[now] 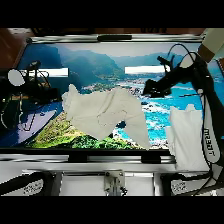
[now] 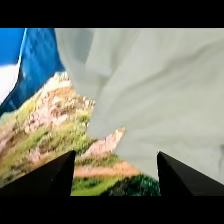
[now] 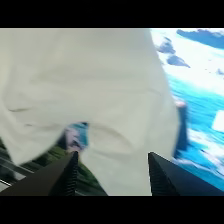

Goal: Fold the shirts.

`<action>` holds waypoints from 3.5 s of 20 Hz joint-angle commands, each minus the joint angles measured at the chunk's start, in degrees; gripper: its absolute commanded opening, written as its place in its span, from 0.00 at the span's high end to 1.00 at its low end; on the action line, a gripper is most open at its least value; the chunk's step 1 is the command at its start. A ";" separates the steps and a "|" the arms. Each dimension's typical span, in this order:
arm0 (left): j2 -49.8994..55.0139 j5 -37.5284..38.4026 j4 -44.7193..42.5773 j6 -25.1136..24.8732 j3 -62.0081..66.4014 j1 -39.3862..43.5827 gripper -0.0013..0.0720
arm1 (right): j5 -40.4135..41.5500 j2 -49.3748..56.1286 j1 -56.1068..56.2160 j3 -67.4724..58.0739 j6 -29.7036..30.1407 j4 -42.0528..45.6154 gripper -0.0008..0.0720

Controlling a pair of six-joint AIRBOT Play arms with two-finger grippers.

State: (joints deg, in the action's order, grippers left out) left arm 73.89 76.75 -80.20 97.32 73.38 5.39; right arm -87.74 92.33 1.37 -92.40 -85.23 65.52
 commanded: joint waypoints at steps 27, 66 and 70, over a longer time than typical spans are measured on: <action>1.64 -40.85 45.94 -8.28 -35.12 23.82 0.95 | 17.53 -1.25 7.98 16.57 9.31 3.93 0.06; -35.89 -18.14 38.42 -26.16 -12.70 -39.60 0.95 | 11.72 -15.08 12.74 -2.32 -6.43 28.35 0.90; -25.68 -26.88 38.42 -26.16 -21.11 -32.76 0.95 | 24.83 -0.42 12.74 -1.75 -13.49 21.53 0.90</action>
State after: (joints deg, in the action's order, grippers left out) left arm 42.17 58.35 -42.37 71.22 58.52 -31.24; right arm -72.58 82.15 14.15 -95.61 -93.73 74.22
